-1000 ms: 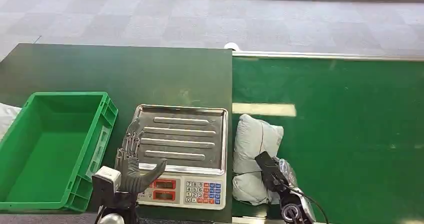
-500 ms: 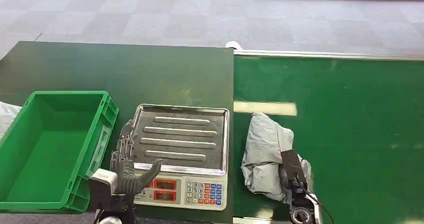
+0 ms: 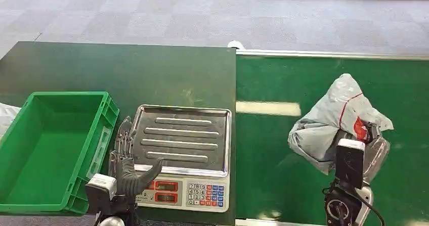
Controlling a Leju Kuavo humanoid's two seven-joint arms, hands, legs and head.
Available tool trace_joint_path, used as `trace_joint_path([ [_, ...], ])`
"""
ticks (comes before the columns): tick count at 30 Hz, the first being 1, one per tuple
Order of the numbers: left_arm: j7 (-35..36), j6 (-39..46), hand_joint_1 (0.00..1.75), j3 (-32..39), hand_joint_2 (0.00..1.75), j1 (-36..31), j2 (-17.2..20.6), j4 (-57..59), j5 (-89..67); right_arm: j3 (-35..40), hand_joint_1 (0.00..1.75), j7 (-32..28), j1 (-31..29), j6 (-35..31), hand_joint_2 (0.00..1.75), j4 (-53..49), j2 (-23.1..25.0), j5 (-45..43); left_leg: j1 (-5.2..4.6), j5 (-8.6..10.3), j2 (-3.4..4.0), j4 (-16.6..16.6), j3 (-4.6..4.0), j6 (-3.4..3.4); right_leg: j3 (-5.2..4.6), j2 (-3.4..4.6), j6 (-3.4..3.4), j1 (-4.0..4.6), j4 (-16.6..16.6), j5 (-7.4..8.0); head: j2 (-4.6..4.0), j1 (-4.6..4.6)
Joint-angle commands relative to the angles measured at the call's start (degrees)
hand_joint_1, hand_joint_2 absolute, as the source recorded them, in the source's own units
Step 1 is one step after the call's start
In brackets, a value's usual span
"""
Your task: Moved the parcel from conveyor to table for the left to box.
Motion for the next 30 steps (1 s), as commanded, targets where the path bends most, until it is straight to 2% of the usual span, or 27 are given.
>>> trace_joint_path([
  [1,0.1,0.2,0.0,-1.9,1.75,-5.1,0.9,4.1,1.3,9.5,1.75,5.3,-14.7,7.9,1.75,4.2,-0.3,4.4,-0.06,0.09,0.2,0.0,-0.12,0.11,-0.22,0.16,-0.1,-0.03,0.1,0.13,0.0,0.0],
  [3,0.5,0.2,0.0,-2.1,1.75,-6.1,1.1,4.1,1.7,12.3,1.75,8.3,-18.8,13.3,1.75,8.4,-0.2,6.2,-0.06,0.12,0.47,0.1,-0.15,0.13,-0.36,0.41,-0.12,-0.02,0.1,0.24,0.0,0.02],
  [4,0.8,0.2,0.0,-2.3,1.75,-6.6,1.4,4.2,1.8,13.8,1.75,9.3,-21.4,16.6,1.75,11.7,0.7,6.3,-0.07,0.11,0.3,0.0,-0.11,0.11,-0.25,0.26,-0.09,-0.04,0.1,0.18,0.0,0.02],
  [6,0.9,0.2,0.0,-2.3,1.75,-7.0,1.5,4.4,1.9,14.6,1.75,8.9,-22.7,17.6,1.75,14.0,1.6,5.7,-0.05,0.12,0.45,0.0,-0.12,0.12,-0.29,0.41,-0.13,-0.02,0.1,0.24,0.0,0.0],
  [9,1.0,0.3,0.0,-2.4,1.75,-7.9,1.7,5.0,1.9,16.4,1.75,8.5,-23.4,20.0,1.75,16.6,2.2,5.3,-0.03,0.15,0.28,-0.1,0.0,0.09,-0.15,0.21,-0.13,0.0,0.0,0.22,0.0,0.0],
  [10,1.0,0.4,0.0,-2.3,1.75,-8.3,1.7,5.3,2.0,17.3,1.75,6.4,-23.8,24.3,1.75,18.0,2.7,1.6,-0.03,0.16,0.1,-0.1,0.01,0.07,-0.08,0.06,-0.09,-0.01,0.0,0.16,0.0,0.02],
  [13,1.0,0.6,0.0,-2.1,1.75,-9.6,1.5,5.8,2.3,19.8,1.75,4.7,-24.9,29.5,1.75,22.4,3.6,-2.2,-0.02,0.16,0.09,0.0,0.0,0.09,-0.07,0.04,-0.07,0.01,0.0,0.14,0.0,0.02],
  [15,1.0,0.7,0.0,-1.9,1.75,-9.8,1.3,5.8,2.2,21.3,1.75,3.5,-26.0,29.7,1.75,25.5,4.2,-2.4,-0.01,0.17,0.2,-0.1,-0.02,0.12,-0.1,0.15,-0.1,0.02,0.0,0.2,0.0,0.02],
  [16,1.1,0.8,0.0,-1.8,1.75,-9.9,1.1,5.8,2.2,22.7,1.75,1.8,-26.6,32.8,1.75,27.9,4.7,-4.5,-0.01,0.22,0.19,-0.1,-0.06,0.14,-0.13,0.13,-0.13,0.04,0.0,0.24,0.0,0.0],
  [30,0.9,1.4,0.0,-0.9,1.75,-9.3,0.9,5.0,2.0,29.6,1.75,-1.9,-28.0,35.9,1.75,35.0,6.1,-3.4,0.0,0.2,0.04,-0.1,-0.2,0.13,-0.23,-0.01,-0.12,0.04,0.0,0.19,0.0,0.02],
])
